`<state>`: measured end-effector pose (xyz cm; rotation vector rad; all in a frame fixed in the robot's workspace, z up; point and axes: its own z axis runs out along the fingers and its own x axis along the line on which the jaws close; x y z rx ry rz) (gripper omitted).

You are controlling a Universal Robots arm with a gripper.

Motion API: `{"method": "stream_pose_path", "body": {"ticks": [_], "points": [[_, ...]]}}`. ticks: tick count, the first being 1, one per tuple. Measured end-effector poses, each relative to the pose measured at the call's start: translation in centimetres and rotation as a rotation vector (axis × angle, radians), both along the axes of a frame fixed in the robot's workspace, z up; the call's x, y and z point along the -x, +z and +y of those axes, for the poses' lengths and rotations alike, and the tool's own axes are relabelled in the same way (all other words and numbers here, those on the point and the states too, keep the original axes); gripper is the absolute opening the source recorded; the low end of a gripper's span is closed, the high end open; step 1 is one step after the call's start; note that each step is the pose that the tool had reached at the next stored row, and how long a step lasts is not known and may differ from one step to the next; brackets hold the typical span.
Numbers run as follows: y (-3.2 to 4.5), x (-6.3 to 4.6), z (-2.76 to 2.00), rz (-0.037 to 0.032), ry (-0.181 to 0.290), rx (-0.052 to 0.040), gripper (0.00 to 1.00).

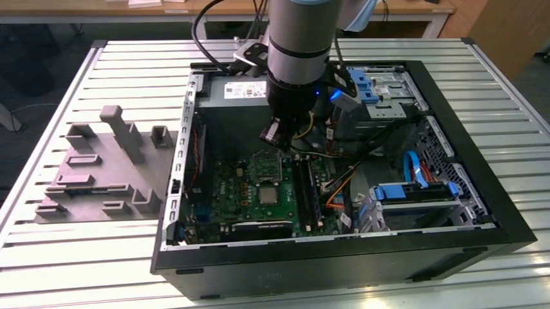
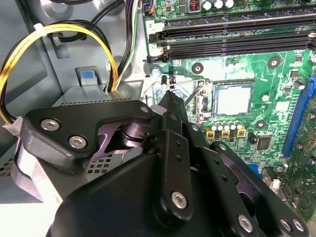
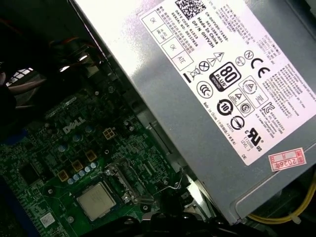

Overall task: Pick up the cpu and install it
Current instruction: 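Close the cpu cover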

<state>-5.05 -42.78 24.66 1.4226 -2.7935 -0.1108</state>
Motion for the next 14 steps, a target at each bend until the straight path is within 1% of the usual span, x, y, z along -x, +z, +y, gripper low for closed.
{"method": "stream_pose_path", "body": {"ticks": [1,2,5,6,7,9,14], "points": [[0.0,0.0,0.0,-0.0001,0.001,0.0012,0.11],[0.01,0.02,0.0,0.0002,0.002,0.0068,0.11],[0.01,0.05,0.0,0.0001,0.01,0.033,0.11],[0.0,0.08,-0.01,0.0,0.013,0.0384,0.11],[0.01,0.1,-0.04,0.0001,0.017,0.0405,0.11],[0.01,0.17,-0.17,-0.0001,0.022,0.0407,0.11],[0.01,0.32,-0.81,-0.0003,0.03,0.0406,0.11]]}}
